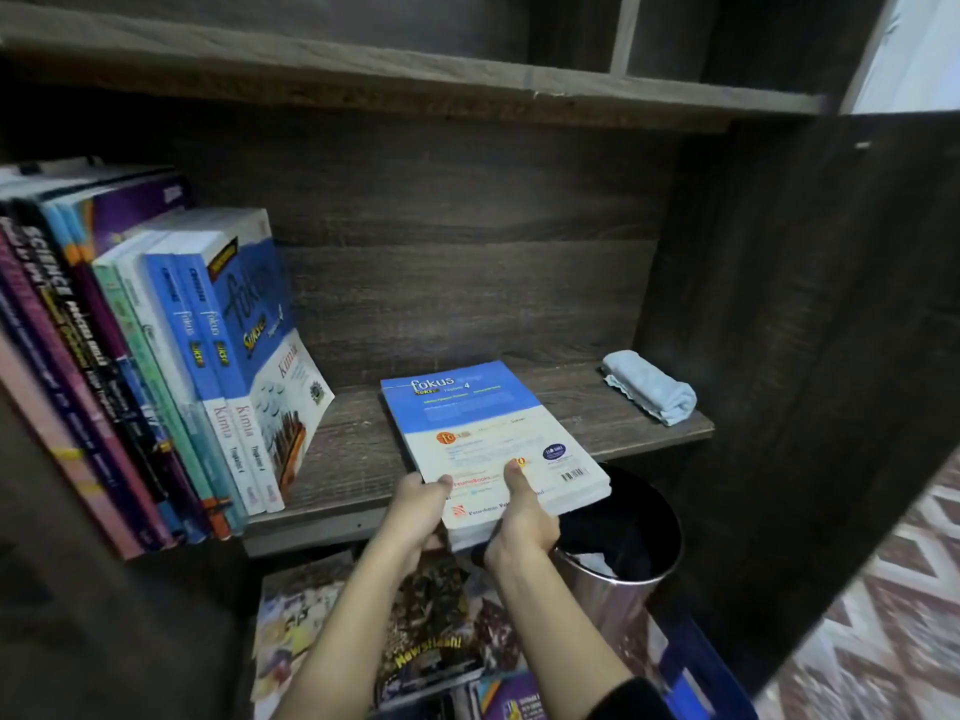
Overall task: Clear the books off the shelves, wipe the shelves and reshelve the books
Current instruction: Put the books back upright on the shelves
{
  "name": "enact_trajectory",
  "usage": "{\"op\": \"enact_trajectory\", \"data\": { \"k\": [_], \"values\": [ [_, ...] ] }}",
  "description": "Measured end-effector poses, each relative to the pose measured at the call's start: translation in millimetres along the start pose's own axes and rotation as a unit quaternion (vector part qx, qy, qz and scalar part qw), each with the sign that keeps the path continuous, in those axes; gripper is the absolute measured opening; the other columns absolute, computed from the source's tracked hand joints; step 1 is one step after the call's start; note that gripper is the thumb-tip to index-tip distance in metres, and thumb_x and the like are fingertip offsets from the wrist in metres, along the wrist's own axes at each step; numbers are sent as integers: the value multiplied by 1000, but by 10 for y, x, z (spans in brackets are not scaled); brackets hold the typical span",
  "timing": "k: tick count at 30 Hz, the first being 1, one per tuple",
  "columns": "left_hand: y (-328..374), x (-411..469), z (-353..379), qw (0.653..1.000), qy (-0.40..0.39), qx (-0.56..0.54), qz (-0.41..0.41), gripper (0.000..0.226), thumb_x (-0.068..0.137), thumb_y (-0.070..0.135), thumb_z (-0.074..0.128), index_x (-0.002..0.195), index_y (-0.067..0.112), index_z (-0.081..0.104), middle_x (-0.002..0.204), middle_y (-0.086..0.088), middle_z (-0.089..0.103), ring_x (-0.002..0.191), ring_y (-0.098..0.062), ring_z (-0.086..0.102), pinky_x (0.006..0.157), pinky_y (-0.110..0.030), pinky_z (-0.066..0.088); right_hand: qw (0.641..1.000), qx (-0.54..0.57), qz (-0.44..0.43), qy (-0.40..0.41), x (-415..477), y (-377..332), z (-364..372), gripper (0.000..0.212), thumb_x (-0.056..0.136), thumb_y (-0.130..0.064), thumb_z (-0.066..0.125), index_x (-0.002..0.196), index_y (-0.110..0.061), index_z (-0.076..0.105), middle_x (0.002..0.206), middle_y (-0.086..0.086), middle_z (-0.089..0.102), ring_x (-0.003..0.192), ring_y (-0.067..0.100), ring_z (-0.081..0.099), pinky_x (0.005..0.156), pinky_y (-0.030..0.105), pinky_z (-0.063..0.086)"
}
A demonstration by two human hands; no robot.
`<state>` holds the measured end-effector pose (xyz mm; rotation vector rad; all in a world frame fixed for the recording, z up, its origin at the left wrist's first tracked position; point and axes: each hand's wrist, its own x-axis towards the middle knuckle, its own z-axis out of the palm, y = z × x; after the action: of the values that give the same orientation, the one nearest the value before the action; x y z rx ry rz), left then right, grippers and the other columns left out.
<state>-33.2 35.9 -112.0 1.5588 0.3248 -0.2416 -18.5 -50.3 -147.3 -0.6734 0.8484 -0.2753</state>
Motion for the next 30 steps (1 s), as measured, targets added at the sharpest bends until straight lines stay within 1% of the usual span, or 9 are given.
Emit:
{"op": "enact_trajectory", "data": {
  "k": [4,8,10,12,16,19,24,28,30],
  "values": [
    [5,21,-36,999,-5,48,2,16,99,16,47,109,13,58,109,-10,66,89,-23,60,61,-32,49,999,-35,17,-9,46,-51,-32,69,67,-14,86,123,0,48,108,15,64,88,32,67,82,50,56],
    [-23,-28,-92,994,-29,109,3,27,96,27,52,121,16,51,119,-5,59,107,-27,56,52,-34,52,987,-129,-48,88,137,-352,-155,107,65,-41,85,144,-7,22,143,18,36,126,36,44,105,45,38],
    [-48,-51,-115,988,-35,147,10,26,95,32,53,119,23,49,120,-2,58,110,-27,56,50,-33,54,966,-196,-119,119,180,-510,-217,107,69,-46,80,148,-11,18,151,18,23,135,37,31,108,46,28],
    [-58,-52,-131,986,-29,163,17,20,94,34,54,112,28,47,119,-1,59,106,-27,59,51,-33,55,926,-286,-209,130,224,-605,-256,100,72,-50,76,148,-15,22,153,13,22,138,34,28,108,49,24],
    [-59,-53,-129,985,-6,169,28,16,93,36,55,105,29,47,116,-3,61,101,-29,62,57,-36,56,751,-521,-397,81,330,-647,-280,87,80,-60,60,147,-15,28,154,5,28,145,24,15,112,50,14],
    [-58,-46,-123,983,4,176,45,15,93,33,57,103,28,47,110,0,60,99,-26,60,60,-38,57,657,-632,-409,48,309,-640,-242,88,82,-66,52,147,-13,27,151,7,32,142,27,23,112,50,13],
    [-71,25,-108,988,5,146,49,9,93,20,59,97,20,51,98,-3,61,86,-22,60,55,-33,54,587,-702,-398,65,228,-605,-200,77,85,-67,46,136,-10,44,136,12,43,126,31,37,101,44,27],
    [-88,89,-131,992,12,124,39,3,93,15,58,93,18,56,93,-5,64,79,-20,61,59,-35,55,574,-715,-394,64,166,-662,-165,75,81,-68,52,126,-8,52,130,12,47,124,31,38,99,42,29],
    [-84,110,-172,992,24,120,30,6,93,14,58,89,18,57,84,-4,64,69,-17,60,53,-32,54,586,-715,-377,53,125,-693,-153,78,77,-67,60,126,-9,50,131,13,48,125,31,39,99,42,31]
  ]
}}
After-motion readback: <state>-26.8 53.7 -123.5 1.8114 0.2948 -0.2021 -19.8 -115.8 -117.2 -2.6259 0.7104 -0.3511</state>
